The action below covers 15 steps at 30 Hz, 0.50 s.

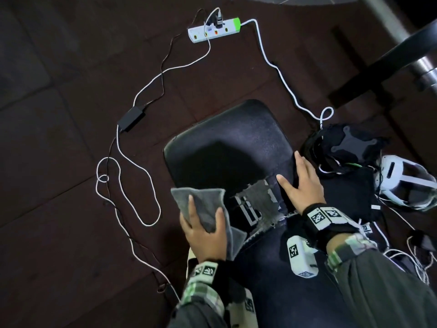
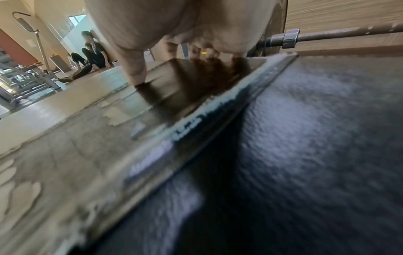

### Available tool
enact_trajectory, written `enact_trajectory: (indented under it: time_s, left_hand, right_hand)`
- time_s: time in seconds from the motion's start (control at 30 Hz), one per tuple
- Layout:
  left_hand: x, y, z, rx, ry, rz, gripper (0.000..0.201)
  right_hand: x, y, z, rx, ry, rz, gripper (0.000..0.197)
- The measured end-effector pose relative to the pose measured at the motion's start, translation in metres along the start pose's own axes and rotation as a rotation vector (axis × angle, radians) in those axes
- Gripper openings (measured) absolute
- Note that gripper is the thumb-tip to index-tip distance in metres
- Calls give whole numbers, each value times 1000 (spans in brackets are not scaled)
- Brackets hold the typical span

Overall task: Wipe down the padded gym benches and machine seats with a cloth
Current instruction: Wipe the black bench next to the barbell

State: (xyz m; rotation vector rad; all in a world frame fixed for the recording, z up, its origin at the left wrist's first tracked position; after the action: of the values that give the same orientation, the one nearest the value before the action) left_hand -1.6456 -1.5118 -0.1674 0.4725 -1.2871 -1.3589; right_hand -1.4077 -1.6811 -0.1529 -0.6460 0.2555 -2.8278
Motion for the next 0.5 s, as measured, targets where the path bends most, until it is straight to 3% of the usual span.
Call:
enact_trajectory:
  time_s: [0.1, 0.33, 0.43, 0.5]
  left_hand:
    - [7, -5, -2, -23, -61, 42, 80]
    - [-34, 6, 7, 22, -58, -30, 77]
    - [-2, -6, 7, 31, -13, -2, 79]
    - [30, -20, 10, 26, -11, 88, 81]
  right_hand:
    - [14, 9, -2, 26, 37, -1, 76]
    - [29, 6, -6, 74, 42, 13, 74]
    - [32, 6, -8, 70, 12, -3, 73]
    - [35, 7, -10, 86, -4, 4, 73]
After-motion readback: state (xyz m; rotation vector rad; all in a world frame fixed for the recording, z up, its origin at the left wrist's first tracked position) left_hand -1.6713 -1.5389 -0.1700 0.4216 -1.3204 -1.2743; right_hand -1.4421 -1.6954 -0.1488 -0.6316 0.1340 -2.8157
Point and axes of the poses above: each hand's wrist, its own x-axis away from the middle knuckle, its own z-axis out of the back of the hand, y = z × x, the point moved 7 cm from there along -x, towards the middle knuckle, and after that the axes turned 14 degrees about x, right-handed, at the moved point
